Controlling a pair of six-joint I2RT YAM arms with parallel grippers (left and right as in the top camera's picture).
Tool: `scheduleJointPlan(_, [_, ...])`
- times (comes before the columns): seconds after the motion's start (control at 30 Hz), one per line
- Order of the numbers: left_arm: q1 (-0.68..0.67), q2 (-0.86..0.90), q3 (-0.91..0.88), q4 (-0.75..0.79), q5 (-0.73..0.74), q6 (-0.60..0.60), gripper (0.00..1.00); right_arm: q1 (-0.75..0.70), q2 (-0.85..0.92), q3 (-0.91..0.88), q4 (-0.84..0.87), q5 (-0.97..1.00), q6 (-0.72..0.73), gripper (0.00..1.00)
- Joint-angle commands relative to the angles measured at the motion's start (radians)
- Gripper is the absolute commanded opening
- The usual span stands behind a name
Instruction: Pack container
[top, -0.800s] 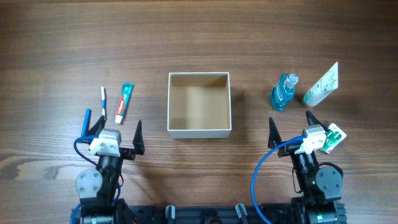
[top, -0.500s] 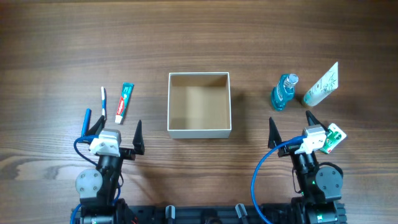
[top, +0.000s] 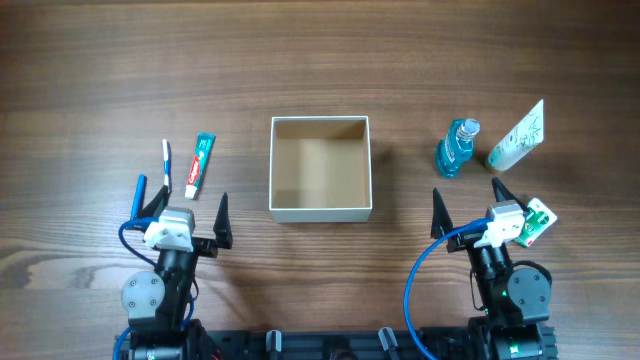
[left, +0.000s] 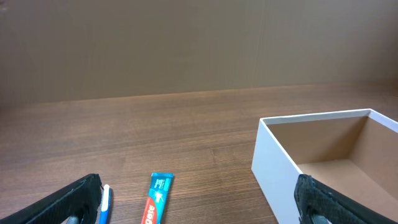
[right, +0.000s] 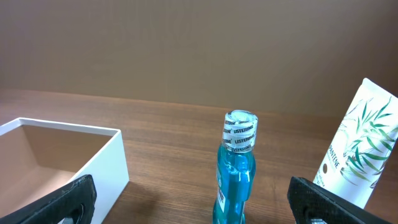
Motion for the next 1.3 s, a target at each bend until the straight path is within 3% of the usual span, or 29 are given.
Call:
scheduleJointPlan(0.0, [0.006,-0.007,-0.013,0.007,-0.015,0.012,1.00,-0.004,-0.002,-0.001,0.003,-0.012,0.010,1.00])
scheduleJointPlan(0.43, [0.006,-0.007,-0.013,0.007,-0.014,0.009,1.00,-0.004,-0.001,-0.001,0.003,-0.011,0.061,1.00])
scheduleJointPlan(0.73, [0.006,-0.007,-0.004,-0.002,-0.016,-0.221,1.00,-0.004,0.097,0.060,-0.060,-0.012,0.110,1.00])
scheduleJointPlan(0.83, [0.006,0.002,0.049,-0.045,-0.018,-0.311,1.00,-0.004,0.202,0.187,-0.149,-0.012,0.109,1.00])
scheduleJointPlan(1.0, [0.006,0.132,0.232,-0.165,-0.018,-0.331,1.00,-0.004,0.397,0.446,-0.309,-0.027,0.110,1.00])
scheduleJointPlan(1.1, [0.006,0.288,0.394,-0.277,-0.022,-0.363,1.00,-0.004,0.539,0.632,-0.431,-0.027,0.120,1.00])
scheduleJointPlan(1.27, [0.006,0.688,0.774,-0.633,-0.021,-0.408,1.00,-0.004,0.874,0.998,-0.773,-0.027,0.192,1.00])
